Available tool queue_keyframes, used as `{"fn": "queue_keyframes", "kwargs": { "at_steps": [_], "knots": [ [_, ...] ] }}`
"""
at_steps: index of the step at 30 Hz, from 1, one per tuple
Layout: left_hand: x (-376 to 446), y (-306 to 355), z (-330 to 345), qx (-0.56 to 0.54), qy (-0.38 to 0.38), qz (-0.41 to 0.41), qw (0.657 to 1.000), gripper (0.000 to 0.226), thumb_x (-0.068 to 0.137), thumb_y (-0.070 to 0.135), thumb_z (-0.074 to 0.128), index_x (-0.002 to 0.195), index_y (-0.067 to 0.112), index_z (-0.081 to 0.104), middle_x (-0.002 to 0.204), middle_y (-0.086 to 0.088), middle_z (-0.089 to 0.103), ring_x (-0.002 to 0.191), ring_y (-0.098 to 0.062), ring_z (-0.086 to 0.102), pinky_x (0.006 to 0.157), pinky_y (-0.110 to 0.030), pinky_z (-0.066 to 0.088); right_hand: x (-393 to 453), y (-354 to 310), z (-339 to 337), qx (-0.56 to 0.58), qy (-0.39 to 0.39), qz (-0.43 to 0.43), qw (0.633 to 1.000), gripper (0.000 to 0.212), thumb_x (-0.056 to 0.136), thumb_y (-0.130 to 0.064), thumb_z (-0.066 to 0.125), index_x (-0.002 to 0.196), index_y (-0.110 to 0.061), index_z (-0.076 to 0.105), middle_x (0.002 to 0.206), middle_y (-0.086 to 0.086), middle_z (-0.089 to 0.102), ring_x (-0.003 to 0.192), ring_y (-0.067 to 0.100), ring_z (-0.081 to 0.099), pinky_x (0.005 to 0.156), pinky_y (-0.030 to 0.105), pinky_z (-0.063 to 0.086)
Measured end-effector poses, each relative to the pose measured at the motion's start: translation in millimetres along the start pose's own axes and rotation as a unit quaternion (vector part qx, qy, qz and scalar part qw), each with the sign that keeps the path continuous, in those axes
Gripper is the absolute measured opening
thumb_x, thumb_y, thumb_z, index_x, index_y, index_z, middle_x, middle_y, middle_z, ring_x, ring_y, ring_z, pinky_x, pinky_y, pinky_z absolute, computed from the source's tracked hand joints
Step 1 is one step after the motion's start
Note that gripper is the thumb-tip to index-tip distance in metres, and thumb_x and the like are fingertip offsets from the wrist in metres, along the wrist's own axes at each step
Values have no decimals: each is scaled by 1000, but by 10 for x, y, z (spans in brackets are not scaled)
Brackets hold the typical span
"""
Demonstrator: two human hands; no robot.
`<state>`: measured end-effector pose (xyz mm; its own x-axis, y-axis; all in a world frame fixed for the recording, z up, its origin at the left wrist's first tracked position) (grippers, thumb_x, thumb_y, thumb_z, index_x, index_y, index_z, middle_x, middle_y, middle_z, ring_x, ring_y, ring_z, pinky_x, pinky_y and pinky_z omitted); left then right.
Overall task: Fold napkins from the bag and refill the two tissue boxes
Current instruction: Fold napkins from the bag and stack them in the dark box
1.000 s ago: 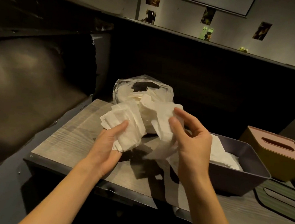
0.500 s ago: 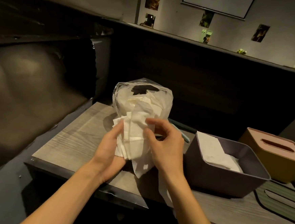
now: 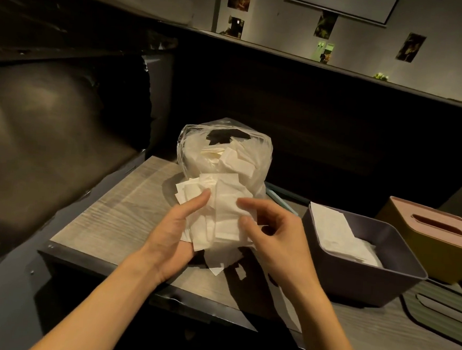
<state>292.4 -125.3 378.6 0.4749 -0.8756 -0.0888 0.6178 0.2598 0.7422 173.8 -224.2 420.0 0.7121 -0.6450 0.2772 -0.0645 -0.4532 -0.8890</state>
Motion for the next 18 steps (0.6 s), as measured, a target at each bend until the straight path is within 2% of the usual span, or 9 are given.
{"fn": "queue_keyframes", "kwargs": {
  "at_steps": [3,5,13,18],
  "knots": [
    [7,23,-24,16,13,19,1000,42,99,21,59,140,11,59,133,-17,68,123,-34,66,109,-56,47,-7,6,-33,-12,-5,4,1000,30,97,-20,71,117,-42,74,119,-34,67,113,-3,62,88,24,59],
    [6,33,-23,11,19,23,999,41,100,21,59,140,12,58,132,-17,69,123,-34,66,109,-56,47,-18,-3,-53,-10,-3,1,1000,32,97,-18,70,118,-42,74,120,-32,67,112,0,63,88,26,59],
    [35,10,-107,11,55,15,998,36,102,20,55,136,12,61,127,-15,72,118,-32,69,102,-50,55,-145,-36,-112,123,26,-7,992,37,97,-5,65,112,-36,77,121,-18,72,115,6,66,90,26,59],
    [18,-5,-60,65,40,27,997,46,85,13,68,130,14,64,120,-14,75,110,-29,73,81,-41,63,-74,-162,-69,215,21,-15,976,32,97,-6,67,117,-29,76,122,-11,72,119,12,66,94,32,59]
  ]
}}
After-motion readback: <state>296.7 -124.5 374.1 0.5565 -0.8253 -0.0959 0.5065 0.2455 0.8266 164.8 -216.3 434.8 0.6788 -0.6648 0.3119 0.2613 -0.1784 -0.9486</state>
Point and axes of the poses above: each hand's wrist, its own x-axis towards the middle knuckle, its own z-axis out of the palm, y = z × x, the point moved 8 cm from there along x, towards the middle knuckle
